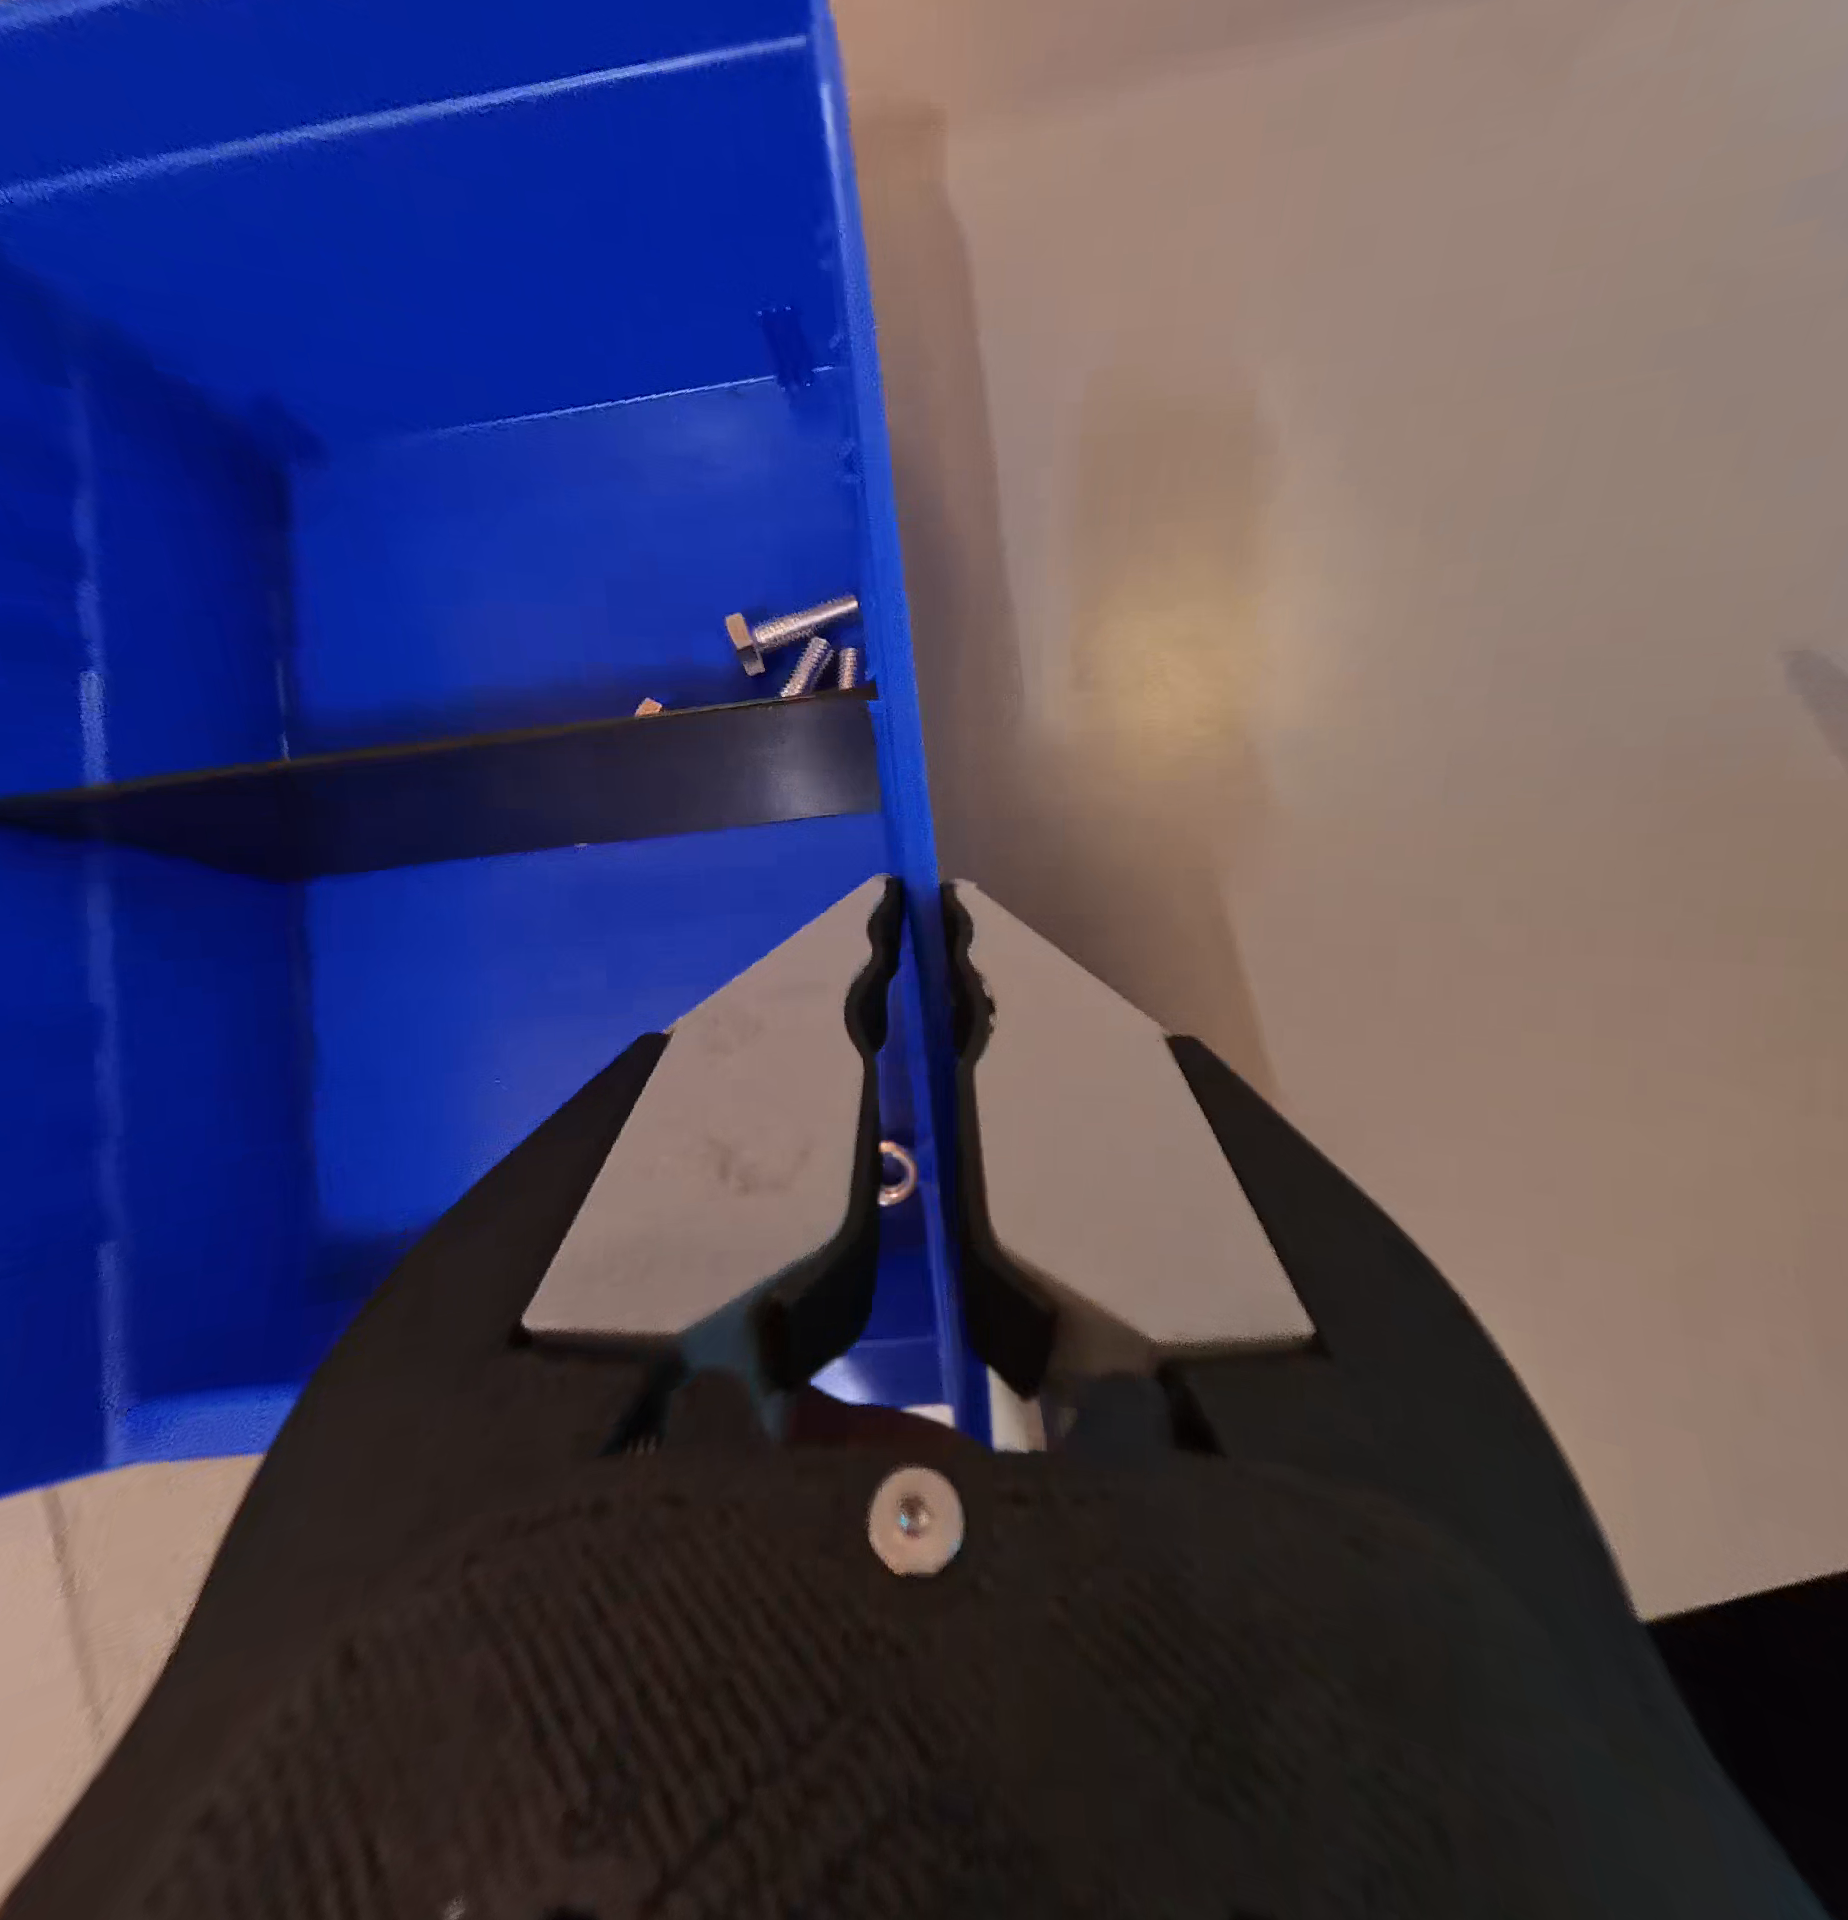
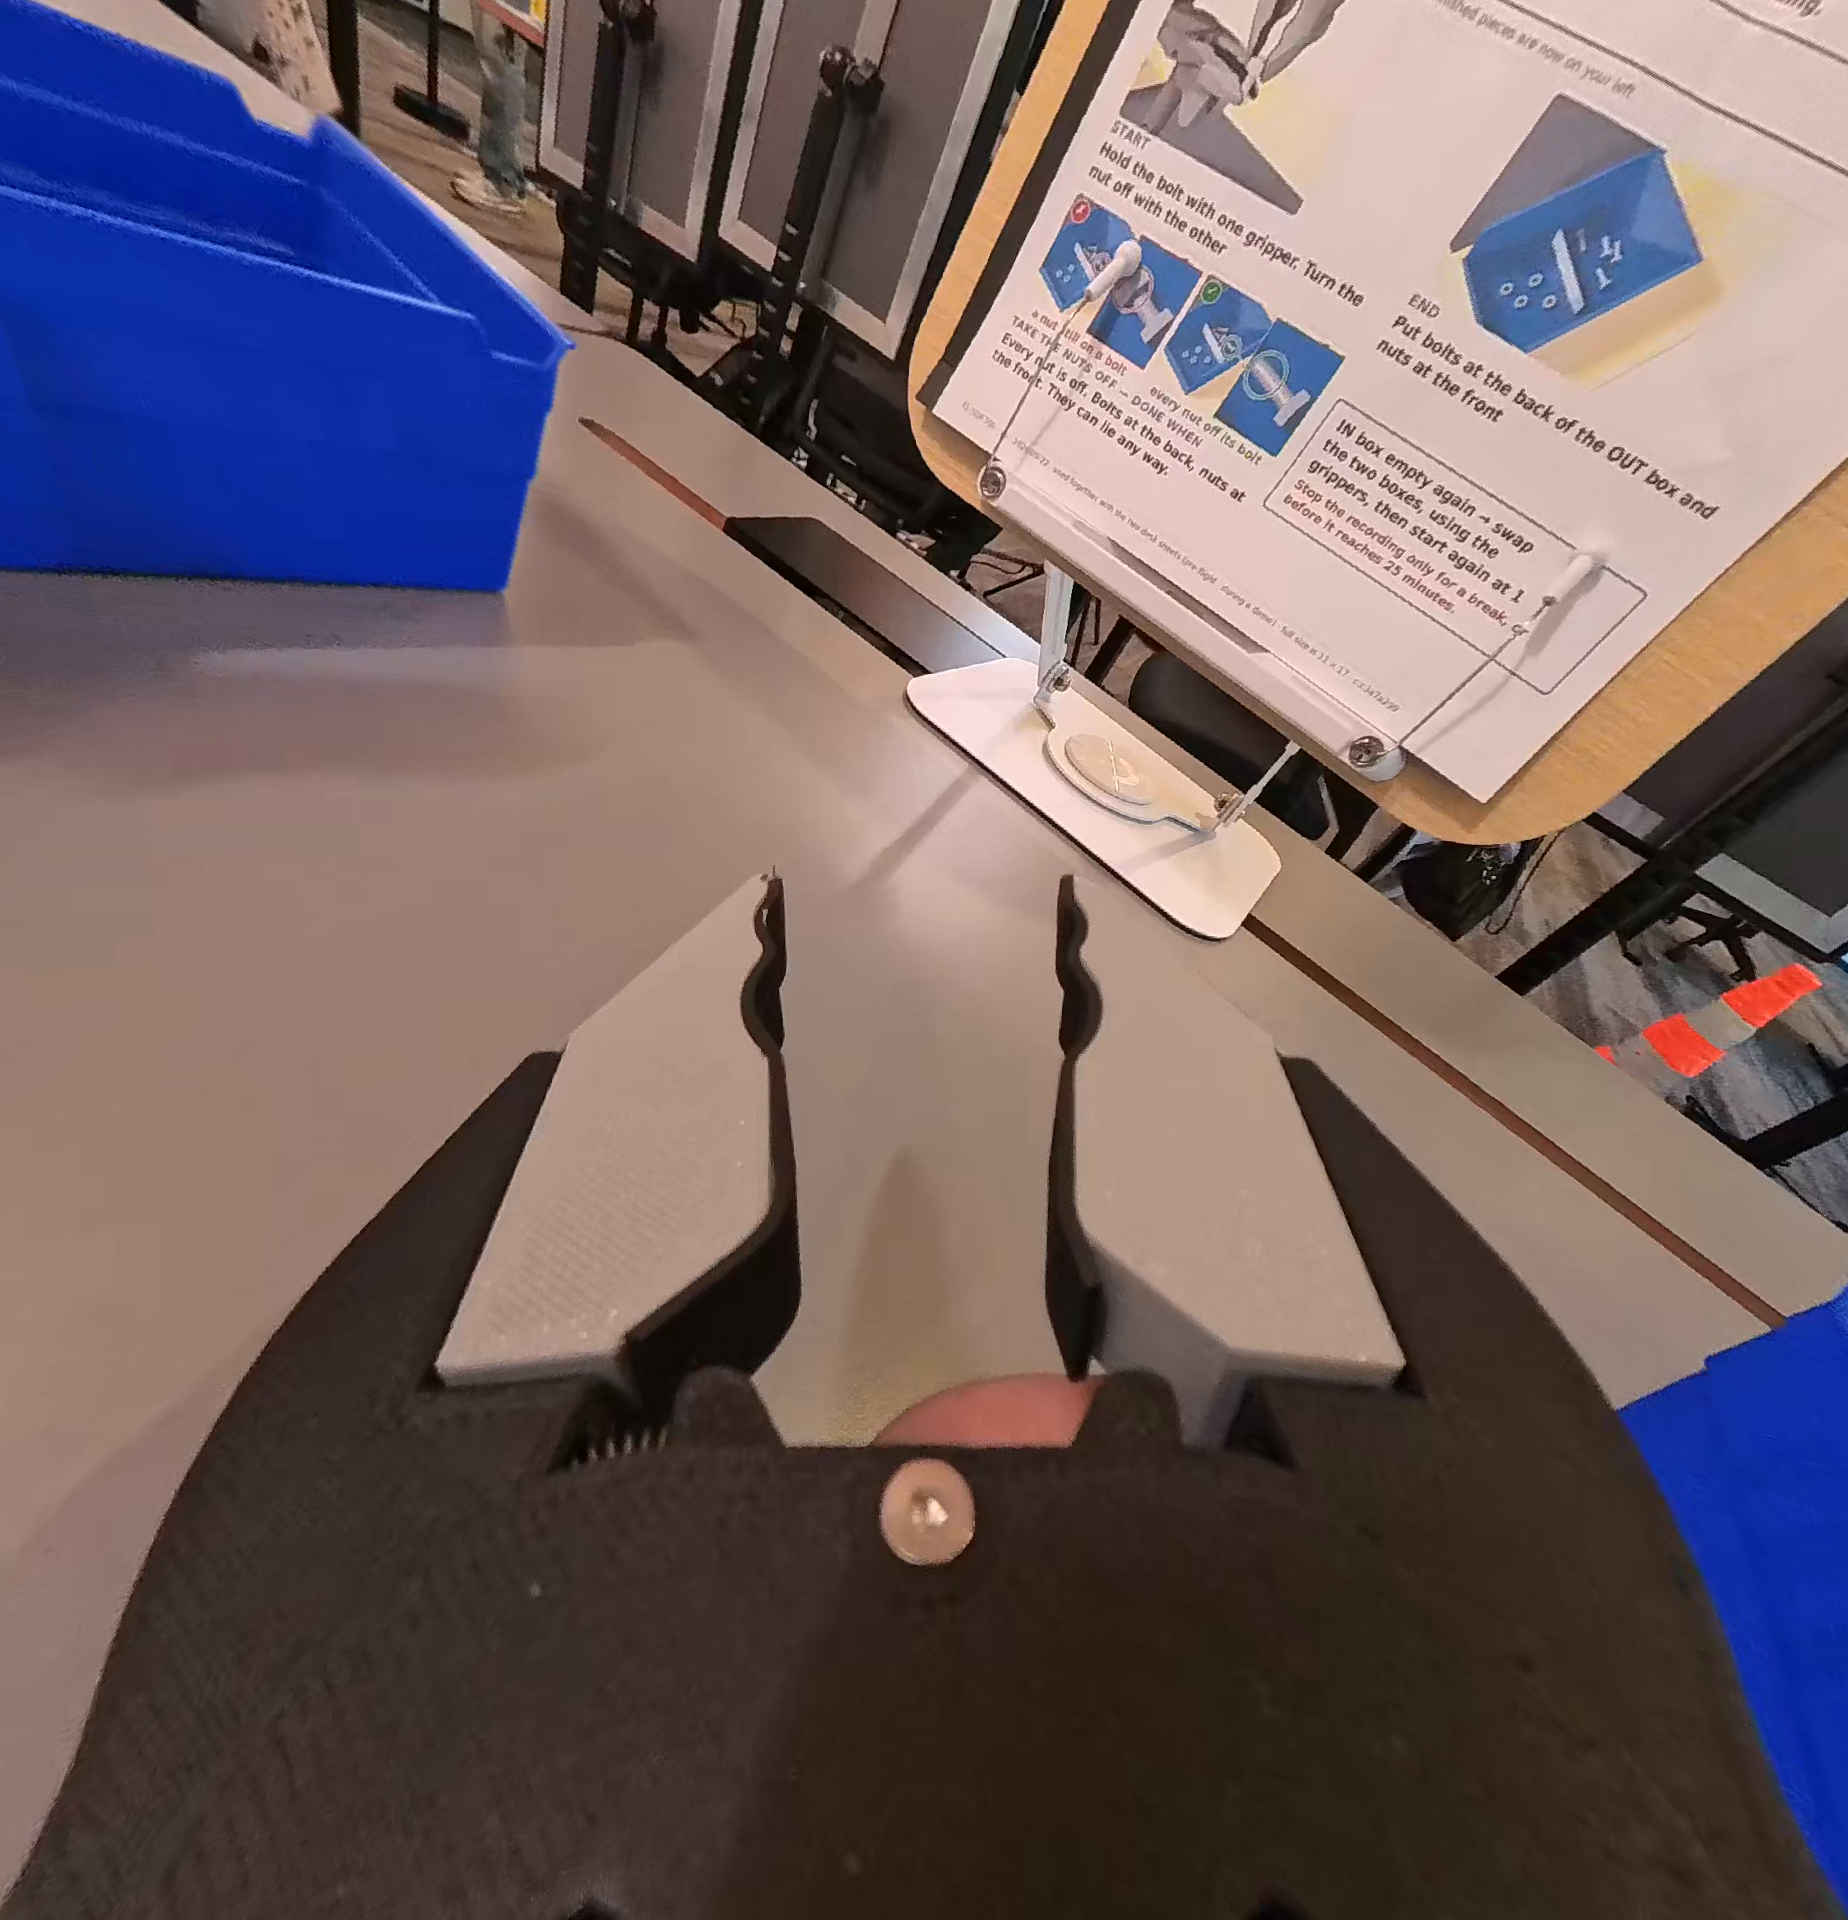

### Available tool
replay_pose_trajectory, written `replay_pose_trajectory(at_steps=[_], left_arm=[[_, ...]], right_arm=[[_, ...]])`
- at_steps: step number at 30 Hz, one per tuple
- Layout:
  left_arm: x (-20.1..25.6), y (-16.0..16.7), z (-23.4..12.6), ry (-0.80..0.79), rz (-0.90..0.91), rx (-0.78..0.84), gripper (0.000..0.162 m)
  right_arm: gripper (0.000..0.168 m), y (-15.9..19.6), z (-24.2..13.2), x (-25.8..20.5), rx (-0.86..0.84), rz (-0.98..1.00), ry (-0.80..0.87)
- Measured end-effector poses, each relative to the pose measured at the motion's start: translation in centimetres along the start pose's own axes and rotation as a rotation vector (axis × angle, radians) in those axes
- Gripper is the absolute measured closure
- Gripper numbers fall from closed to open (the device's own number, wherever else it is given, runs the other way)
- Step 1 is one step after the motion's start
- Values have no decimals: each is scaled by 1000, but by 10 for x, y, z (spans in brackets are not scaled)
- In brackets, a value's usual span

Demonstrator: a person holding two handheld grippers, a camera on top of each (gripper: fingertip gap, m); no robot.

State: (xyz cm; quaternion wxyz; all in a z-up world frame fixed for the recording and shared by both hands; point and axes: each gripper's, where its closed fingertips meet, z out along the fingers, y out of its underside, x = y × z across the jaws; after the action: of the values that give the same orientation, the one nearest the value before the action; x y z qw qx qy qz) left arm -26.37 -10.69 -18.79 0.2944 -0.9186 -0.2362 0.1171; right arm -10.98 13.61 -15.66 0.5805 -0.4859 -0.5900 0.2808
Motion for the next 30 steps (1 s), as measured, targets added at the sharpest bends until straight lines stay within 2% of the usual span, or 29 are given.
replay_pose_trajectory(at_steps=[2,7,10,13,16,18,21,24,27,30], left_arm=[[4,-4,2,-3,-3,17,157],[3,-8,5,-125,17,-4,160],[7,-10,6,-153,-41,0,159],[29,-21,0,-19,-97,78,123],[39,-28,-11,39,-124,132,105],[43,-34,-22,54,-122,176,111],[47,-49,-47,43,-102,281,111],[63,-58,-67,31,-58,372,107],[99,-61,-75,68,-9,449,104],[144,-57,-67,156,19,512,101]], right_arm=[[118,3,2,0,-11,-2,1],[118,9,5,2,-30,4,1],[118,8,4,1,-28,1,0],[118,8,4,0,-27,-4,-1],[118,8,4,0,-29,0,-5],[118,9,4,0,-31,4,-7],[116,9,4,0,-32,12,-17],[106,11,4,-3,-43,21,-37],[101,14,5,-8,-56,33,-75],[96,17,6,-9,-63,50,-95]])
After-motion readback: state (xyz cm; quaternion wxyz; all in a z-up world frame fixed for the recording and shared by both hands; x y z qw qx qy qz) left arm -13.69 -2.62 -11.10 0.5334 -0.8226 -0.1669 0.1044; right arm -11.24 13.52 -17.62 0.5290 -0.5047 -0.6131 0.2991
